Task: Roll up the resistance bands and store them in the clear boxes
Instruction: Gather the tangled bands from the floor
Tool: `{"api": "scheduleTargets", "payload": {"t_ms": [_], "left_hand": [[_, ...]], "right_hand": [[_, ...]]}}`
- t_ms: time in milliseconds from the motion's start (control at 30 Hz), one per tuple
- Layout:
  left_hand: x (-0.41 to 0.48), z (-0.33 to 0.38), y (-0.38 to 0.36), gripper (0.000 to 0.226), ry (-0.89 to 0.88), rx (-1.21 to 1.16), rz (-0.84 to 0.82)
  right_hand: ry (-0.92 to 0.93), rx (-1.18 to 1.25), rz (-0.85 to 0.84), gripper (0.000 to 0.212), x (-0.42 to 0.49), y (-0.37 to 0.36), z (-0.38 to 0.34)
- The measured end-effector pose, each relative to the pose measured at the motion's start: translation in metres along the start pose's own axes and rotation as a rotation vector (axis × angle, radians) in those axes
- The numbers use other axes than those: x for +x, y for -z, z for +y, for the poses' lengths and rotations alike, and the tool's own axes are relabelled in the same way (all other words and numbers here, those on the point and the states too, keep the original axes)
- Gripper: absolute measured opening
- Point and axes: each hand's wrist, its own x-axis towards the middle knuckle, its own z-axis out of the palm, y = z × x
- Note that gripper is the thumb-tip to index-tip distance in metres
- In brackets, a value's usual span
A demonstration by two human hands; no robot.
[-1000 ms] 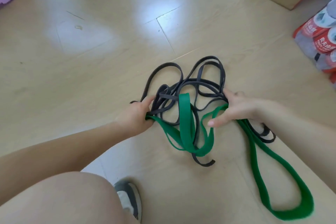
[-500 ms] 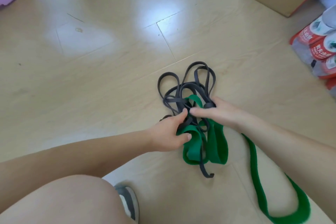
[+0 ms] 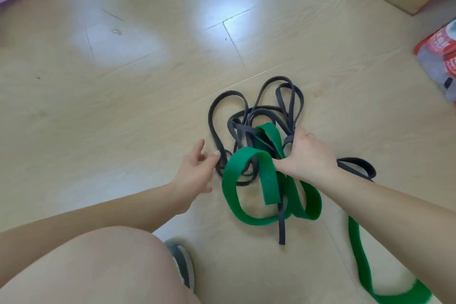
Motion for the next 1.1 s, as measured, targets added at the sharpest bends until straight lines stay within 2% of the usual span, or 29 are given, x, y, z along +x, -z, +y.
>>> {"api": "scheduleTargets", "payload": {"t_ms": [67,133,233,300,367,400,467,533,600,700,800,900,1100], "left_hand": [[-0.001,0.012,-0.016,0.068,-0.016,-0.093,-0.100],[0.005,0.021,-0.030,0.071,-0.071,-0.105,-0.173],[0.010,0.024,-0.043,0.103,-0.165,0.040,-0.256],[0.012,0.021,-0.048,0.114,-0.226,0.197,-0.246],[0.011,0.025,-0.052,0.097,-0.222,0.205,-0.212],[0.012,0.026,-0.054,0.084,-0.204,0.186,-0.207],[0.012,0.034,-0.061,0.063,-0.198,0.128,-0.252],[0.010,0.043,-0.069,0.051,-0.199,0.050,-0.303],[0.008,0.048,-0.077,0.048,-0.195,-0.014,-0.334],[0.005,0.057,-0.081,0.048,-0.254,-0.037,-0.341],[-0.012,0.082,-0.069,0.046,-0.369,0.038,-0.285],[-0.060,0.121,-0.050,0.047,-0.417,0.056,-0.279],[-0.217,0.203,-0.005,0.047,-0.533,0.101,-0.352]], "right_hand": [[0.008,0.036,-0.062,0.113,0.002,0.004,-0.001],[-0.008,0.234,-0.196,0.111,0.012,0.013,0.007],[-0.038,0.606,-0.424,0.115,0.023,0.027,0.027],[-0.013,0.563,-0.483,0.136,0.018,0.027,0.031],[0.014,0.454,-0.414,0.154,0.010,0.021,0.024],[0.011,0.431,-0.350,0.155,0.006,0.016,0.018],[-0.017,0.480,-0.263,0.137,0.001,0.004,0.005],[-0.027,0.590,-0.246,0.100,0.002,-0.007,-0.001],[-0.024,0.705,-0.248,0.069,0.004,-0.008,-0.001],[0.013,0.846,-0.242,0.047,-0.001,0.003,0.004],[0.111,0.784,-0.150,0.046,-0.018,0.033,0.003],[0.196,0.797,-0.134,0.053,-0.059,0.079,-0.004],[0.283,0.906,-0.126,0.083,-0.208,0.202,-0.012]]}}
